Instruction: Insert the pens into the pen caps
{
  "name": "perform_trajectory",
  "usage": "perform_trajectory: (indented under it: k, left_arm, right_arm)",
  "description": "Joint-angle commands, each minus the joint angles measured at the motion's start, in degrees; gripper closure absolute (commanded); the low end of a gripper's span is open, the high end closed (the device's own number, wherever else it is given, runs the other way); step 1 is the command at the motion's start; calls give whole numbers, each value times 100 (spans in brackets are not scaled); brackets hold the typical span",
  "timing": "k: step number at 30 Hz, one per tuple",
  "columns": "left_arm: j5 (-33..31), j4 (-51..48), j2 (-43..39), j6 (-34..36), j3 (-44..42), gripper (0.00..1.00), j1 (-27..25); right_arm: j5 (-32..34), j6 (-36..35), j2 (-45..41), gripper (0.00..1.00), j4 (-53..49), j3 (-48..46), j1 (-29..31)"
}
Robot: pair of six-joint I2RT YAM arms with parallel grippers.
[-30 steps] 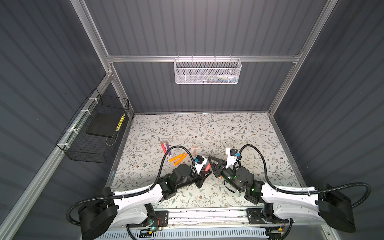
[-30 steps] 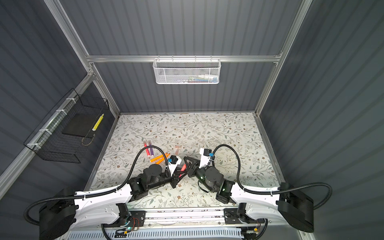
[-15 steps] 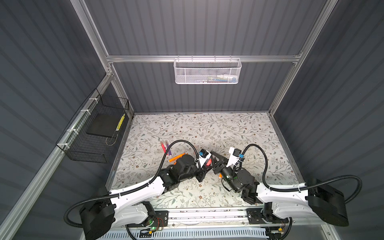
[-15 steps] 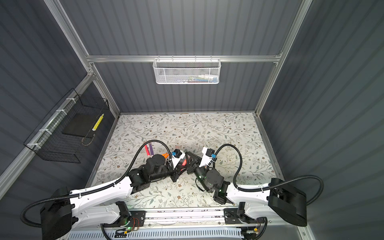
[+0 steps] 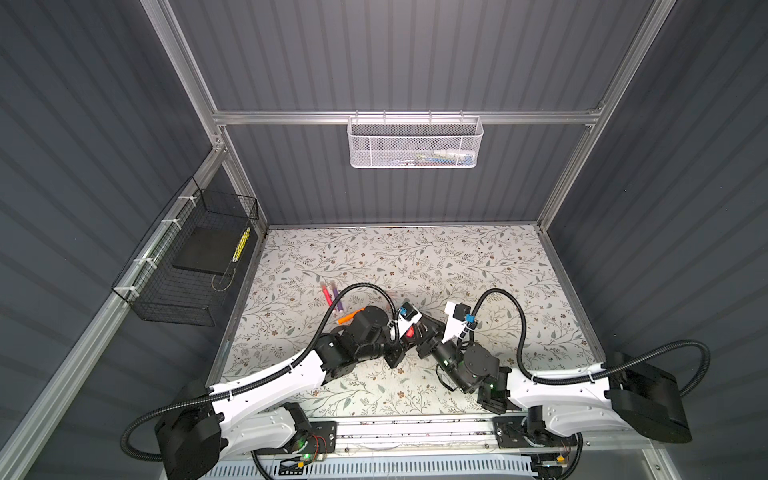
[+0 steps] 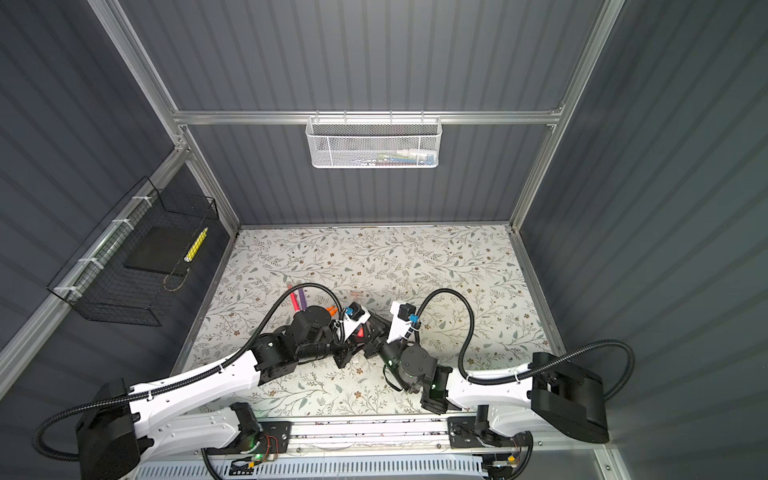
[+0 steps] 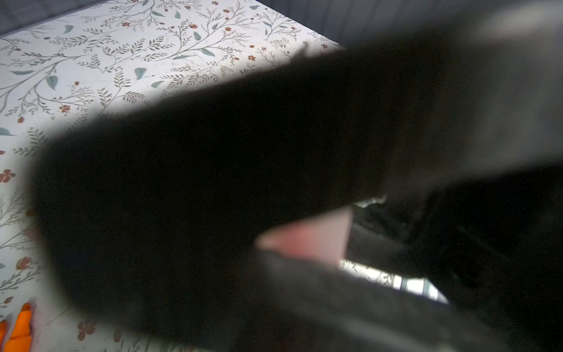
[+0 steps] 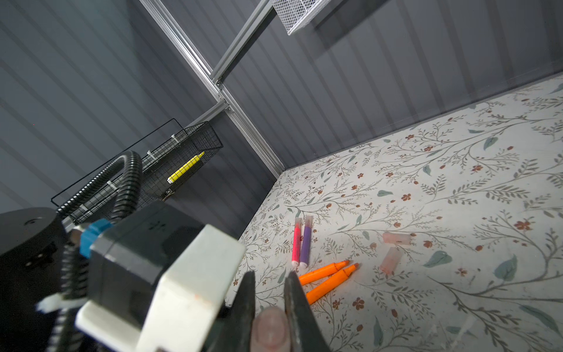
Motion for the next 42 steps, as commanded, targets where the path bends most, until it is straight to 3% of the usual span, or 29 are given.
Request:
perform_trajectory:
  k: [1,10,24,29,37,42]
  left_arm:
    - [-328,2527,-240,-595,327,100,358]
    - [-262,3224,-298,-892,-504,100,351]
    - [-361,3192,134,-1117,-829,100,351]
    - [-336,3460,450,-1198,-980,49,353]
    - [-223,3731,666,-1216,-1094,21,351]
    - [-53,3935,662,-1229,-1237,9,351]
  right_arm:
    - [-1874,18,-53,100,-839,-401,718]
    - [-1613,365,-948,100,-832,-783,346]
    - [-1321,1350,-818,100,-1200,-991,-529]
    - [-1219,1679,-794,100,-1426,-1028,-722]
    - [-1014,2045,-591,100,-1736,-1118,-957]
    - [-1018,2248,-497,100,-2096,-1068,-1231]
